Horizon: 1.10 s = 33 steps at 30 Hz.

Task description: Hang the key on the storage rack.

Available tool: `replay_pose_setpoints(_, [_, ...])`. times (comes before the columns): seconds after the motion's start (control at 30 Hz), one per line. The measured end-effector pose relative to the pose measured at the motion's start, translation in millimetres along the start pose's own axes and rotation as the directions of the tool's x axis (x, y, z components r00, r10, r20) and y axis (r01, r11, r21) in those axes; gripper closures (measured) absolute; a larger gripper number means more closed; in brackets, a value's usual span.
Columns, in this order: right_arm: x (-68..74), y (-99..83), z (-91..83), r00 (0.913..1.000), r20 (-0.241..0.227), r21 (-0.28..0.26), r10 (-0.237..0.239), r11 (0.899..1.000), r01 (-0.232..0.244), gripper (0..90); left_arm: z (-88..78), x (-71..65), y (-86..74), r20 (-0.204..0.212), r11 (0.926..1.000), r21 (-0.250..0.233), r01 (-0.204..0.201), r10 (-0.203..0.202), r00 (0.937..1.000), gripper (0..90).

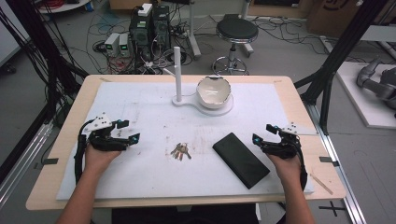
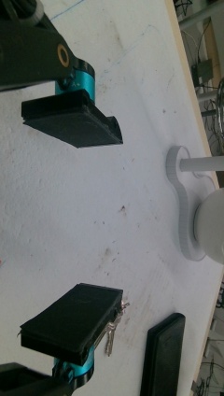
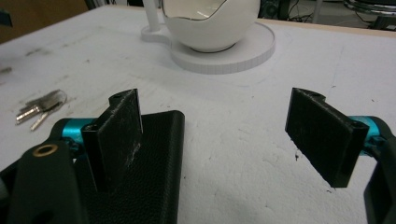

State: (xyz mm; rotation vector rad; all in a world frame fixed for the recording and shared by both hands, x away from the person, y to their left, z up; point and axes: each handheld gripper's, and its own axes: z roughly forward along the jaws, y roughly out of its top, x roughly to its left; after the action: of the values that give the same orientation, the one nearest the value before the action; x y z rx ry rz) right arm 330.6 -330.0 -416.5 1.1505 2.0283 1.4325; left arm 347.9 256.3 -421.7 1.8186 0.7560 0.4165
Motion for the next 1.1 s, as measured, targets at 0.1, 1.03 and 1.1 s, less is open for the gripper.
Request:
replay_pose_setpoints(0.1, [-0.8, -0.2, 0.6, 1.0000, 0.003, 0.003, -0.002, 1.000, 0.002, 19.0, 0.7, -0.4, 1.8, 0.009, 1.0000, 0.002, -0.003, 0.003, 1.0000, 21.8])
replay_pose_setpoints(1.03, [3.3, -5.2, 7.9, 0.9986, -0.011, 0.097, -0.052, 0.994, 0.053, 18.8, 70.6, -46.5, 26.3, 0.198, 0.9924, 0.111, -0.053, 0.030, 0.9798, 24.8])
replay_pose_setpoints(1.1, [2.6, -5.0, 7.6, 0.9987, -0.023, 0.091, -0.046, 0.995, 0.047, 18.8, 78.7, -50.3, 28.2, 0.213, 0.9905, 0.124, -0.058, 0.031, 0.9766, 25.0])
